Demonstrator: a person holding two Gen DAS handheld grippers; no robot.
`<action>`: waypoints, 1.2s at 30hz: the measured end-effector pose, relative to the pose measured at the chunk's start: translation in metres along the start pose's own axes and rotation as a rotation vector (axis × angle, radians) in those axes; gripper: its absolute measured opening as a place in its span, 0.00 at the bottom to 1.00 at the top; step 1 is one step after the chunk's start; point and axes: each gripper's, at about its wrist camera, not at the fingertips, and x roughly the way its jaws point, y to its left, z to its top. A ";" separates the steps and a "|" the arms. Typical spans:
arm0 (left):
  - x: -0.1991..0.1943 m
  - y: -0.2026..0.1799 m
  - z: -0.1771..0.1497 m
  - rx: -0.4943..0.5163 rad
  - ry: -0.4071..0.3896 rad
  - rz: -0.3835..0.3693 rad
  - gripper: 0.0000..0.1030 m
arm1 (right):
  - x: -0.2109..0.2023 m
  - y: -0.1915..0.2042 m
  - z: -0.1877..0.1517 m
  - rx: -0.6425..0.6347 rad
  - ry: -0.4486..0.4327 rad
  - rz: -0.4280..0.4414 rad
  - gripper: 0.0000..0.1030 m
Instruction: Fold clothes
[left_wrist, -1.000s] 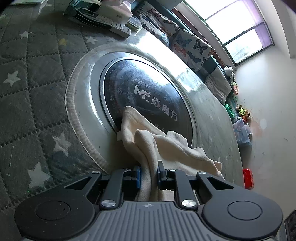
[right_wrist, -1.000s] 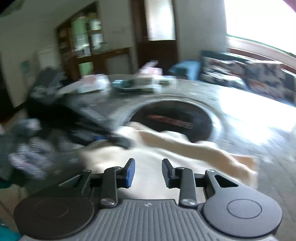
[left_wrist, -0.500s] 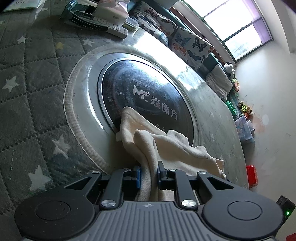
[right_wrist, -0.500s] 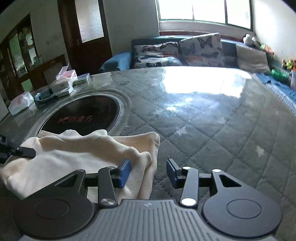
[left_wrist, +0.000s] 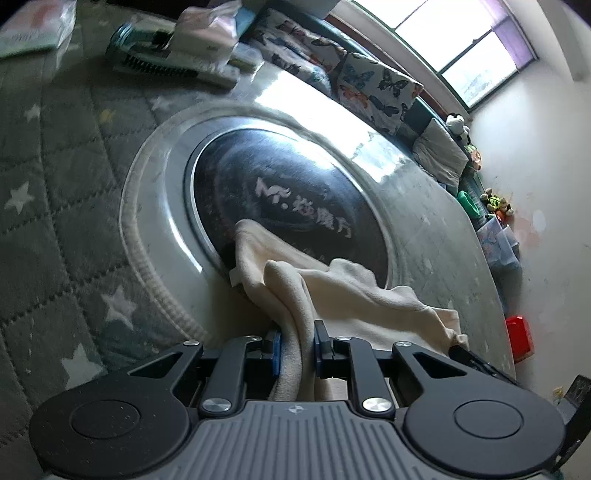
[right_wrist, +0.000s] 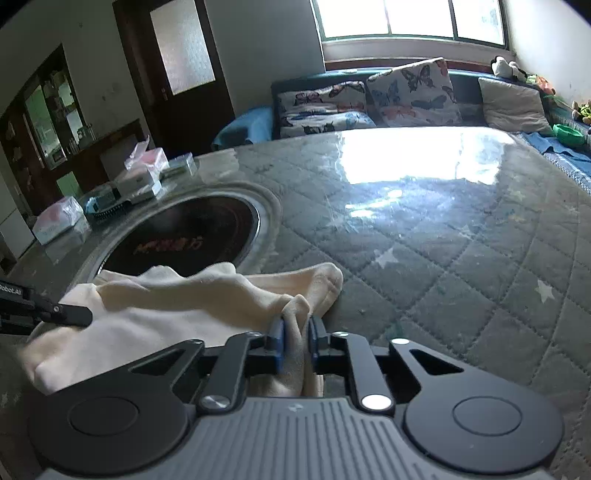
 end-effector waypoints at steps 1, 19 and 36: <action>-0.002 -0.004 0.001 0.017 -0.007 -0.003 0.17 | -0.003 0.000 0.001 0.004 -0.011 0.004 0.10; 0.044 -0.129 0.023 0.248 -0.017 -0.084 0.11 | -0.073 -0.045 0.043 0.012 -0.216 -0.174 0.09; 0.111 -0.177 0.020 0.351 0.040 -0.071 0.11 | -0.064 -0.110 0.037 0.089 -0.194 -0.358 0.09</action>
